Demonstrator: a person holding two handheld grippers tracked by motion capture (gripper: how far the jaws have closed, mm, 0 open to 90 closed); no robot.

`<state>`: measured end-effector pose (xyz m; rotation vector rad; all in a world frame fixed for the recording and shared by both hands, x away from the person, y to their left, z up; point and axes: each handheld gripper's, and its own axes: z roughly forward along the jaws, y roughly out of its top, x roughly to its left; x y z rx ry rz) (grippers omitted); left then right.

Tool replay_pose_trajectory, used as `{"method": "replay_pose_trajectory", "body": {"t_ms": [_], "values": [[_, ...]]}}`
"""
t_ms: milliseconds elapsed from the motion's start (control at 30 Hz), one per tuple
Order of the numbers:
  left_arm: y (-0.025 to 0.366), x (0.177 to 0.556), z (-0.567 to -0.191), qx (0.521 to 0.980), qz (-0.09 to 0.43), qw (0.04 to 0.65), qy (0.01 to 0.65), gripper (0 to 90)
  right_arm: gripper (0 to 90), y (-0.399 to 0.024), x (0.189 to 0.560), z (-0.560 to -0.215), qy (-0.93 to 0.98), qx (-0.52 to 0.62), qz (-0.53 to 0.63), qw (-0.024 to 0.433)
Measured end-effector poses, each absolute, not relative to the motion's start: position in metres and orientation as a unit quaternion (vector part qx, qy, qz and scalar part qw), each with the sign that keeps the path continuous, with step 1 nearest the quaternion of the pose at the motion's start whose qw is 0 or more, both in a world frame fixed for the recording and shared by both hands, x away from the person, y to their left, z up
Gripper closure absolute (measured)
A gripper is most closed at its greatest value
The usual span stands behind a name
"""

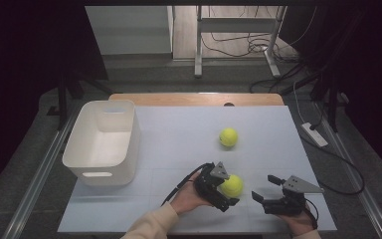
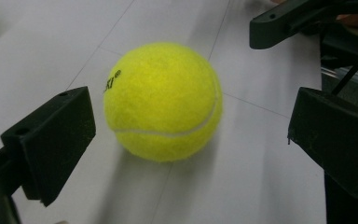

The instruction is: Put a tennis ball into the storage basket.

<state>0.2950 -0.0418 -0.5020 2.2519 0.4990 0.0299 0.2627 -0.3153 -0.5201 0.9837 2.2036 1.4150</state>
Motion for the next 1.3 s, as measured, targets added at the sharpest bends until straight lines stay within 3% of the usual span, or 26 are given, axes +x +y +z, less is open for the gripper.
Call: {"method": "replay_pose_trajectory", "body": {"t_ms": [200, 333, 400, 433, 1300], "values": [[-0.051, 0.299, -0.505, 0.898, 0.016, 0.394, 0.198, 3.2, 9.5, -0.316, 0.263, -0.520, 0.776, 0.346, 0.499, 0.171], [-0.055, 0.300, -0.509, 0.905, 0.040, 0.376, 0.195, 10.4, 9.6, -0.316, 0.263, -0.520, 0.775, 0.346, 0.499, 0.172], [-0.054, 0.301, -0.510, 0.905, 0.052, 0.375, 0.195, 23.6, 9.6, -0.316, 0.262, -0.520, 0.775, 0.346, 0.500, 0.172], [-0.054, 0.302, -0.510, 0.903, 0.046, 0.377, 0.200, 26.2, 9.6, -0.316, 0.262, -0.520, 0.775, 0.346, 0.499, 0.172], [-0.033, 0.289, -0.496, 0.888, 0.076, 0.406, 0.200, 27.1, 9.7, -0.317, 0.261, -0.519, 0.771, 0.348, 0.503, 0.179]]}}
